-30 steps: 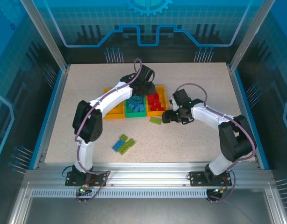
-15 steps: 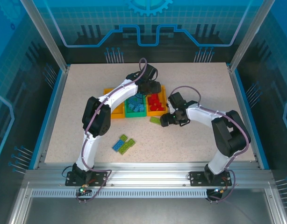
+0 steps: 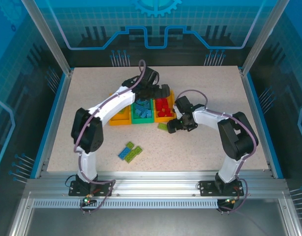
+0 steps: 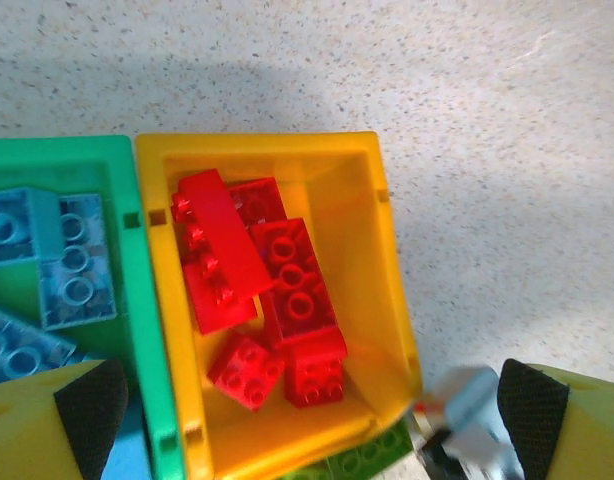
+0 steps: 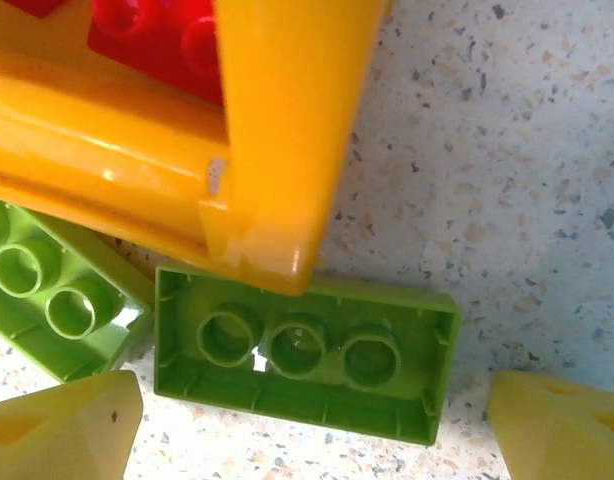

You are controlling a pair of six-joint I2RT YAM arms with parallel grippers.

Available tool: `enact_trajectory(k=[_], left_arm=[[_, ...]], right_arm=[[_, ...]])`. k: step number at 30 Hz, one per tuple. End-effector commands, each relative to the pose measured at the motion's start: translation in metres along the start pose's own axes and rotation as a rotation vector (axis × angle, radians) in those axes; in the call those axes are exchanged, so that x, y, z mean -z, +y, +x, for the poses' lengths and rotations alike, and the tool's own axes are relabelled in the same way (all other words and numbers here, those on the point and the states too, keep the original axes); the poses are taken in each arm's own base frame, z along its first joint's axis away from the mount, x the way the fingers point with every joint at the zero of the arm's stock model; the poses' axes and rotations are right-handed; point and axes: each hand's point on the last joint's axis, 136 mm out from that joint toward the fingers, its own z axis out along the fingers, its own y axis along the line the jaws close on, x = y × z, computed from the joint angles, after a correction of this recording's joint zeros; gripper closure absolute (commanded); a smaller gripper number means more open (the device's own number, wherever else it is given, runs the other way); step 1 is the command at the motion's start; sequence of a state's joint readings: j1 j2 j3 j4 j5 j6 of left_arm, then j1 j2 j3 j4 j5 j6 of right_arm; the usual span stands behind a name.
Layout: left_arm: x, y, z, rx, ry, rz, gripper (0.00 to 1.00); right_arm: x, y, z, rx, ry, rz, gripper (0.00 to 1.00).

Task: Sort the legos into containers by color

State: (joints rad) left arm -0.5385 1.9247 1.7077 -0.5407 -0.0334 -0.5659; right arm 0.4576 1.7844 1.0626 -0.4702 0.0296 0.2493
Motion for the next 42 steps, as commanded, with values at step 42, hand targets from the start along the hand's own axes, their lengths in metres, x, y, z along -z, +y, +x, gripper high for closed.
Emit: enact_trajectory(k=[42], left_arm=[[0.116, 0.220, 0.105, 0.343, -0.130, -0.393, 0.01]], right_arm=[[0.130, 0.167, -0.094, 0.167, -0.291, -0.431, 0.39]])
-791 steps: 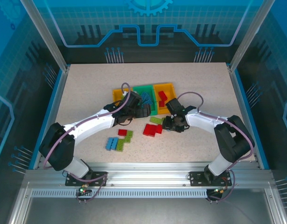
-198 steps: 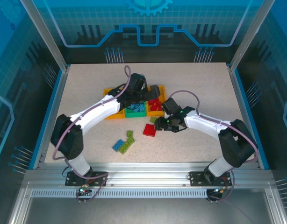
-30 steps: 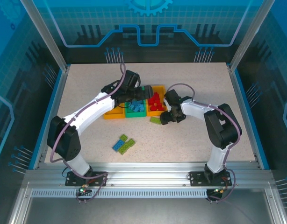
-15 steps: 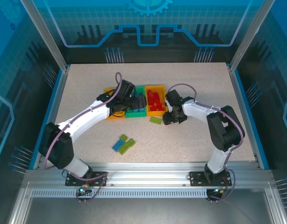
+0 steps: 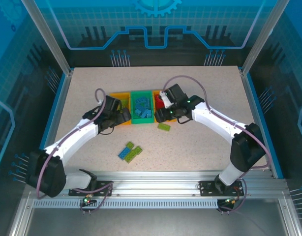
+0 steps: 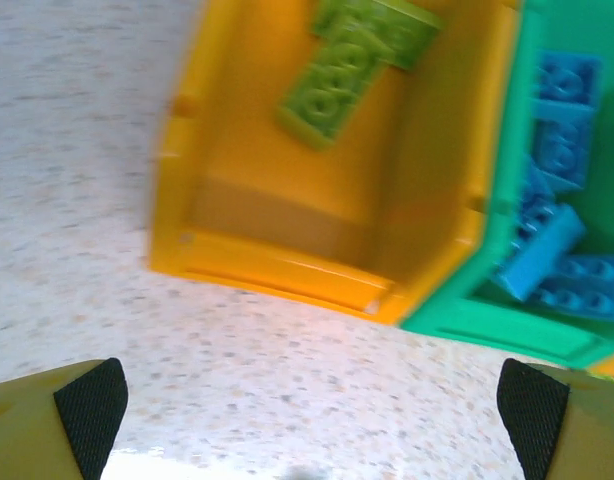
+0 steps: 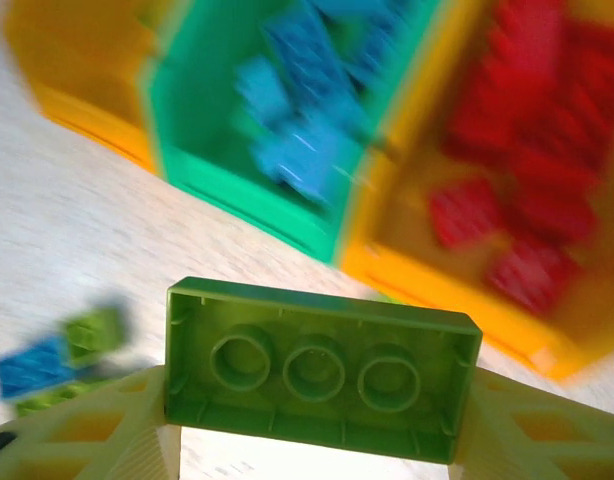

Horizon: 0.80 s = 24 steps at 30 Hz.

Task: Sort the legos into containers by color

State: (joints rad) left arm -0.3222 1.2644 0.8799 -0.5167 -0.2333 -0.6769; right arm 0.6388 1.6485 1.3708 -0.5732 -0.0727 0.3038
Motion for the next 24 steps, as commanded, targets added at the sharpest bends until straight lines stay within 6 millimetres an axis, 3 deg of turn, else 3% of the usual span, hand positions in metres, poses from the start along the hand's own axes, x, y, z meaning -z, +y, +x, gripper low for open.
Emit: enact_trajectory(k=[1, 4, 9, 14, 19, 20, 24], left_arm=[[0.003, 0.031, 0.002, 0.084, -0.018, -0.052, 0.01], [0.000, 0.049, 0.010, 0.116, -0.004, -0.075, 0.01], [-0.005, 0.061, 0.022, 0.118, 0.031, -0.090, 0.01], [-0.007, 0.049, 0.031, 0.061, 0.073, -0.025, 0.01], [-0.005, 0.050, 0.042, 0.005, 0.075, -0.032, 0.01], [-0.005, 0.053, 0.044, 0.007, 0.079, -0.041, 0.01], [-0.008, 0.057, 0.056, 0.041, 0.106, -0.040, 0.01]], right_arm=[[-0.013, 0.052, -0.035, -0.005, -0.040, -0.211, 0.39], [-0.033, 0.077, -0.055, 0.007, -0.034, -0.273, 0.39], [-0.069, 0.094, -0.070, 0.017, 0.011, -0.263, 0.39], [-0.099, 0.102, -0.077, 0.005, 0.056, -0.261, 0.39], [-0.116, 0.110, -0.081, 0.027, 0.081, -0.239, 0.38], [-0.132, 0.104, -0.072, 0.022, 0.114, -0.215, 0.38], [-0.149, 0.095, -0.066, 0.011, 0.160, -0.163, 0.32]])
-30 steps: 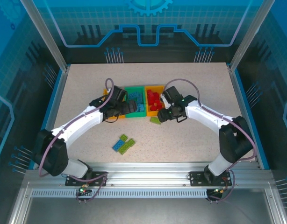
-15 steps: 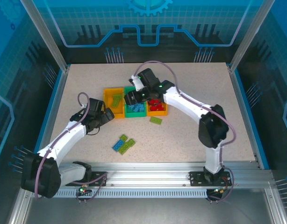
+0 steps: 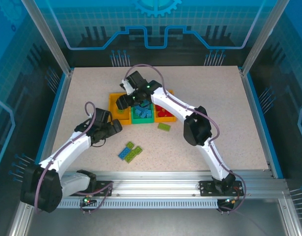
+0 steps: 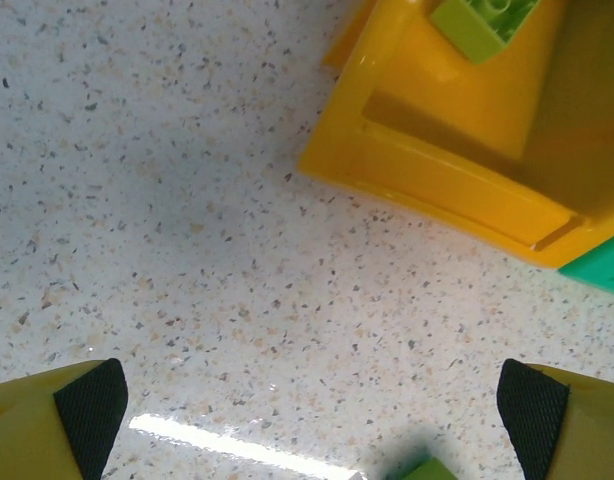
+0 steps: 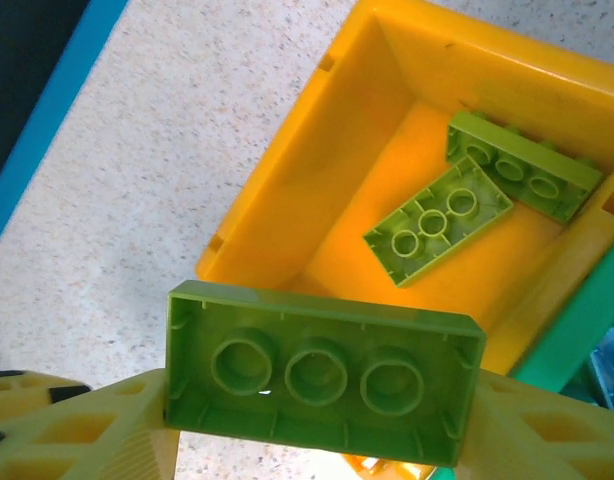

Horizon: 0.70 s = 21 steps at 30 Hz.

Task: Sort the legos into containers by color

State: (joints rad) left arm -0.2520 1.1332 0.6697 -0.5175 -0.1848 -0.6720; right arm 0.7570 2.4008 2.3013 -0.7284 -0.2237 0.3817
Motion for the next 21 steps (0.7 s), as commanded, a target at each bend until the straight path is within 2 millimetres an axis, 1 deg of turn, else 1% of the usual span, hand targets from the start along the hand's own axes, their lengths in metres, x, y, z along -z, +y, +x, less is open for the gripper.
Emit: enact_trajectory(k=[1, 5, 7, 11, 14, 17, 21], left_arm=[[-0.002, 0.003, 0.017, 0.000, 0.042, 0.018, 0.01], [-0.001, 0.008, 0.023, 0.011, 0.036, 0.008, 0.01], [0.001, 0.011, 0.024, 0.024, 0.027, 0.010, 0.01], [0.004, 0.013, 0.023, 0.054, 0.004, 0.022, 0.01], [0.003, 0.016, 0.026, 0.065, 0.013, 0.008, 0.01], [-0.001, 0.017, 0.033, 0.070, 0.052, -0.001, 0.01], [-0.003, 0.022, 0.043, 0.085, 0.096, -0.017, 0.01]], right_arm=[[-0.016, -0.006, 0.024, -0.023, 0.101, 0.048, 0.29], [-0.017, -0.003, 0.023, -0.022, 0.097, 0.031, 0.19], [-0.012, 0.001, 0.021, -0.011, 0.085, 0.024, 0.12], [0.002, 0.012, 0.017, 0.024, 0.056, 0.018, 0.10], [0.020, 0.020, 0.022, 0.049, 0.047, 0.024, 0.10], [0.036, 0.022, 0.039, 0.071, 0.051, 0.043, 0.13], [0.059, 0.009, 0.073, 0.073, 0.069, 0.103, 0.19]])
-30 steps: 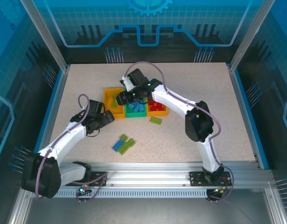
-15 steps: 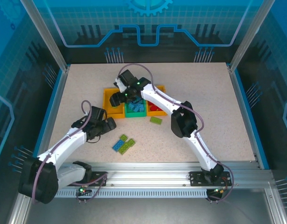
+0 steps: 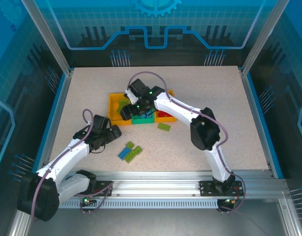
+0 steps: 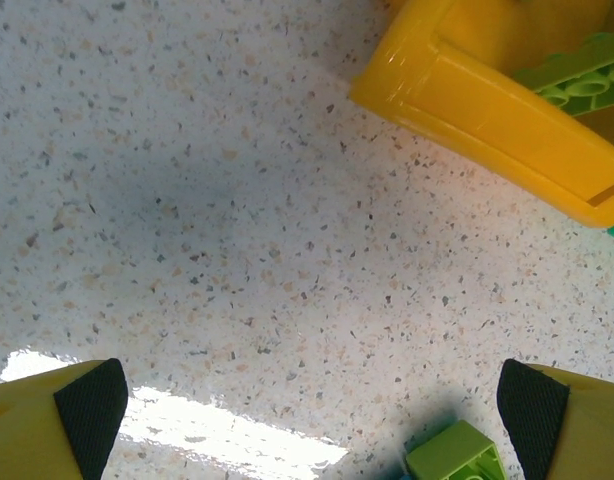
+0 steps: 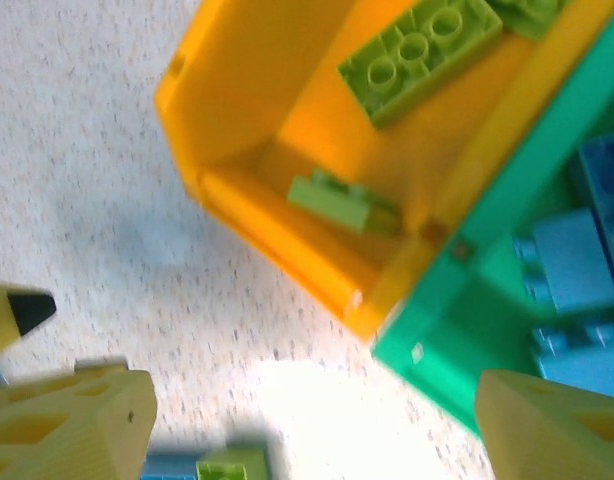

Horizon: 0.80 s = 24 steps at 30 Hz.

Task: Sort the legos into containers by color

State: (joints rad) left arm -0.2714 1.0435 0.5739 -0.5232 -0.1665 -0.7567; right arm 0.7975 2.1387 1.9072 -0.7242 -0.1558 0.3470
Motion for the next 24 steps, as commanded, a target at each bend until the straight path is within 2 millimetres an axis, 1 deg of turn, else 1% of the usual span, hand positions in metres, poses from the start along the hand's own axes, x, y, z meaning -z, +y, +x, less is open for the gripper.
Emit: enact_trajectory(k=[1, 4, 6, 8, 10, 13, 15, 19, 21, 24], left_arm=[[-0.005, 0.010, 0.020, 0.023, 0.077, -0.027, 0.01], [-0.007, 0.010, 0.029, 0.030, 0.100, -0.011, 0.01], [-0.008, 0.013, 0.032, 0.034, 0.103, -0.021, 0.01], [-0.009, 0.016, 0.035, 0.042, 0.104, -0.031, 0.01], [-0.009, 0.018, 0.036, 0.055, 0.099, -0.029, 0.01], [-0.007, 0.019, 0.035, 0.065, 0.086, -0.029, 0.01], [-0.005, 0.023, 0.033, 0.067, 0.075, -0.043, 0.01], [-0.001, 0.030, 0.034, 0.066, 0.069, -0.073, 0.01], [-0.001, 0.033, 0.036, 0.066, 0.072, -0.083, 0.01], [-0.002, 0.036, 0.038, 0.067, 0.078, -0.090, 0.01]], right_arm=[[0.029, 0.003, 0.015, 0.035, -0.045, 0.033, 0.22], [0.033, -0.001, 0.040, 0.029, -0.026, 0.050, 0.30], [0.027, 0.001, 0.063, 0.044, 0.019, 0.057, 0.35], [0.018, 0.005, 0.082, 0.060, 0.069, 0.064, 0.40], [0.003, 0.011, 0.102, 0.077, 0.121, 0.061, 0.44], [-0.017, 0.021, 0.122, 0.078, 0.173, 0.053, 0.47], [-0.027, 0.030, 0.129, 0.092, 0.190, 0.041, 0.49], [-0.043, 0.039, 0.133, 0.102, 0.208, 0.048, 0.52], [-0.049, 0.039, 0.133, 0.106, 0.213, 0.061, 0.53], [-0.055, 0.033, 0.133, 0.107, 0.221, 0.096, 0.54]])
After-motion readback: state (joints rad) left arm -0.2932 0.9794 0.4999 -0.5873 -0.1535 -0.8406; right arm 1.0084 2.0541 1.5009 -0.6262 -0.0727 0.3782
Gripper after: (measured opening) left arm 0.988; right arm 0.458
